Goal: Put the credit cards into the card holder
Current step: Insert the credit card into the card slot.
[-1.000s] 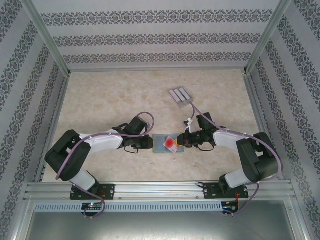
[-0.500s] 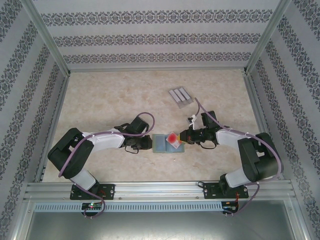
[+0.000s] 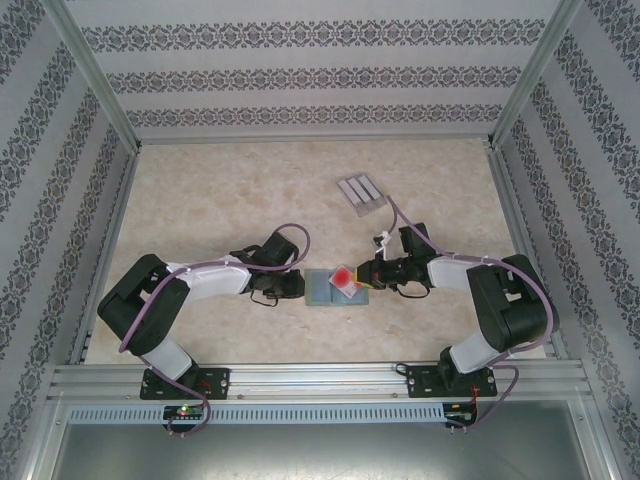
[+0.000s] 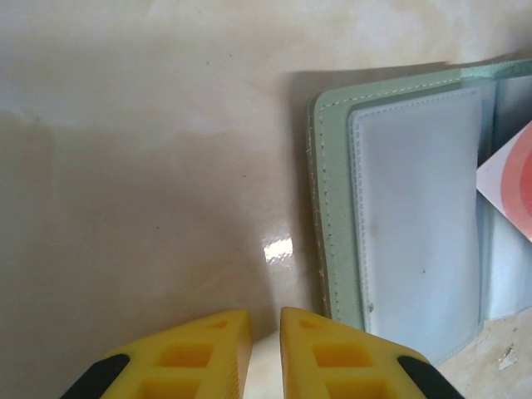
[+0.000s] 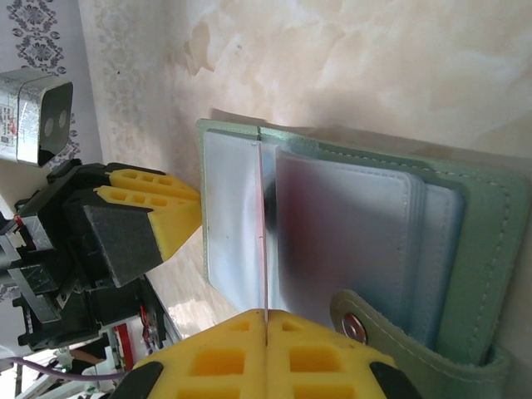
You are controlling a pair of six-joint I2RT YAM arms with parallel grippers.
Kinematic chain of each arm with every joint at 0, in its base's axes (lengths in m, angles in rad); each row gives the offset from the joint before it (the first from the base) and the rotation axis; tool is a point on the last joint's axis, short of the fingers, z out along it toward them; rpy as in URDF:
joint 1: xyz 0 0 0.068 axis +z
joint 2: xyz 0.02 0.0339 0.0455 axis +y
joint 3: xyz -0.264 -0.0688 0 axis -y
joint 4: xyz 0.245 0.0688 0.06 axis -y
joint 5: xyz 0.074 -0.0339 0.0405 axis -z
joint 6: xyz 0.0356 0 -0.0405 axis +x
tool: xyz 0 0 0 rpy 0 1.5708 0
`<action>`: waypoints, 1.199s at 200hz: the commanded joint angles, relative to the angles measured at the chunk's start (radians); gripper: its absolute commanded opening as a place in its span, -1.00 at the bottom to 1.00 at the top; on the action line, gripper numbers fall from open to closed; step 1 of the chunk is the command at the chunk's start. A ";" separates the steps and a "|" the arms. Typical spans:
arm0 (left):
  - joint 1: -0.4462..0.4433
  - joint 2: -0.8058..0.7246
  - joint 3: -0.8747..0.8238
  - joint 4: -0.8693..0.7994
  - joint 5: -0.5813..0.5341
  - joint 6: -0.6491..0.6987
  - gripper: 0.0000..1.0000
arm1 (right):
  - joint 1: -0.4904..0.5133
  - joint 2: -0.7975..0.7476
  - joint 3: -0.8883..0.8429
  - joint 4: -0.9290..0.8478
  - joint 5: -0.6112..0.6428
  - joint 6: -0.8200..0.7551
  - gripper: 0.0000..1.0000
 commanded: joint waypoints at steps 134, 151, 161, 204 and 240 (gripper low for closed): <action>-0.009 0.089 0.014 -0.020 -0.029 -0.014 -0.61 | 0.090 -0.115 -0.123 0.085 0.241 0.148 -0.90; -0.009 0.101 -0.001 0.005 -0.012 -0.020 -0.60 | 0.102 -0.128 -0.143 0.103 0.301 0.175 -0.96; -0.009 0.103 0.006 -0.004 -0.013 -0.015 -0.61 | 0.106 -0.137 -0.156 0.109 0.345 0.192 -0.96; -0.010 0.101 -0.006 0.011 -0.002 -0.013 -0.60 | 0.159 -0.214 -0.202 0.150 0.476 0.281 -0.96; -0.009 0.099 -0.012 0.023 0.012 -0.015 -0.60 | 0.231 -0.248 -0.202 0.156 0.576 0.339 -0.96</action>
